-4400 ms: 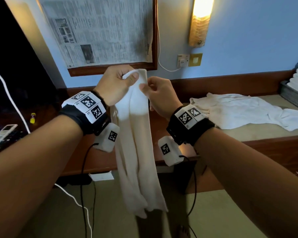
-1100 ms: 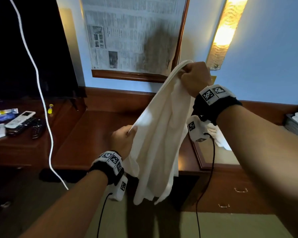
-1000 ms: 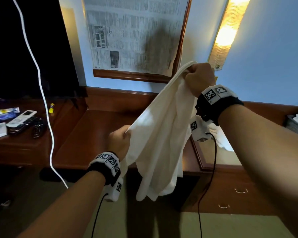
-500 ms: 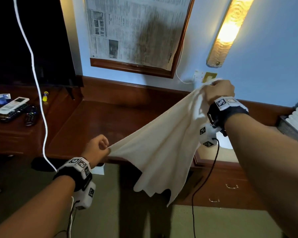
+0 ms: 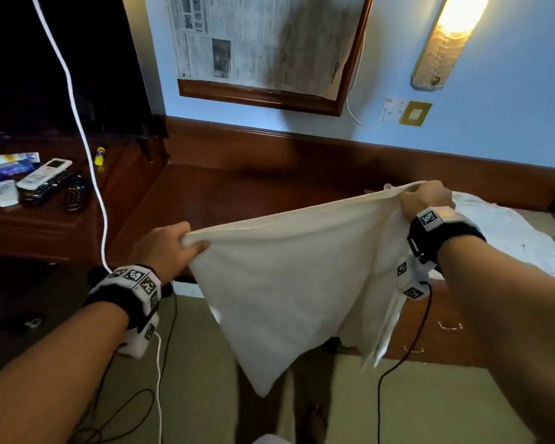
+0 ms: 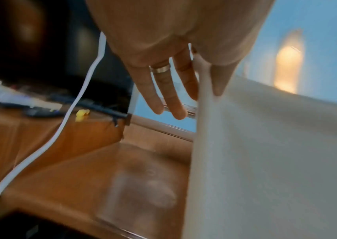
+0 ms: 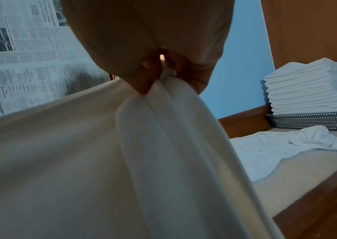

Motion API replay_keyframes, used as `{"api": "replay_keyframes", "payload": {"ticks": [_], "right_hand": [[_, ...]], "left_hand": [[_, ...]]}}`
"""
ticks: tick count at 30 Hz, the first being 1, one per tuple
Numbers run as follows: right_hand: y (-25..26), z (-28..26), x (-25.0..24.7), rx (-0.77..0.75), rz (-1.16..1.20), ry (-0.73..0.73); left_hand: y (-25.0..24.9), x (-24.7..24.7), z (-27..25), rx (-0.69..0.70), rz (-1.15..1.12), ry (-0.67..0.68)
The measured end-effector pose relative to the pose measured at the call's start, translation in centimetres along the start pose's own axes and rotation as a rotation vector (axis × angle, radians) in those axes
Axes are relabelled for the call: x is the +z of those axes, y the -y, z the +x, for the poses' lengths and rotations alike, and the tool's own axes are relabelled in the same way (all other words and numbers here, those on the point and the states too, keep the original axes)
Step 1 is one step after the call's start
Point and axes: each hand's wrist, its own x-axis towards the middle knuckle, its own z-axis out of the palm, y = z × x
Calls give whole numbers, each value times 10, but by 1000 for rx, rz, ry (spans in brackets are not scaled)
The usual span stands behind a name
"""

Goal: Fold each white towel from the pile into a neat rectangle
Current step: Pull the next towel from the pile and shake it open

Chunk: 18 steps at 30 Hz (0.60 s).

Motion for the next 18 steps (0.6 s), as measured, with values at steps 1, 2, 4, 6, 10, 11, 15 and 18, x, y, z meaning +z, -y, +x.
{"api": "replay_keyframes", "payload": {"ticks": [1,2,4,6,10,11,15,18], "right_hand": [[-3,-1,4,2,1,16],[-7,-1,8,-6,2,21],[-14,-2,15,-52,-16,43],[-21,-2,22,-86,-38,67],[-40,-9,40,-134,18,146],[-47,-11,45,-151,35,154],[-83,-16,64,-64,43,32],[-107,-23,73,72,113,-65]], "left_hand": [[-1,4,0,-29,-134,-76],[0,9,2,-66,-257,-156],[2,14,7,-148,-437,-293],[6,17,14,-233,-448,-346],[17,19,32,-350,-407,-326],[20,20,36,-389,-421,-317],[41,28,45,-535,-372,-262],[60,30,42,-707,-393,-283]]}}
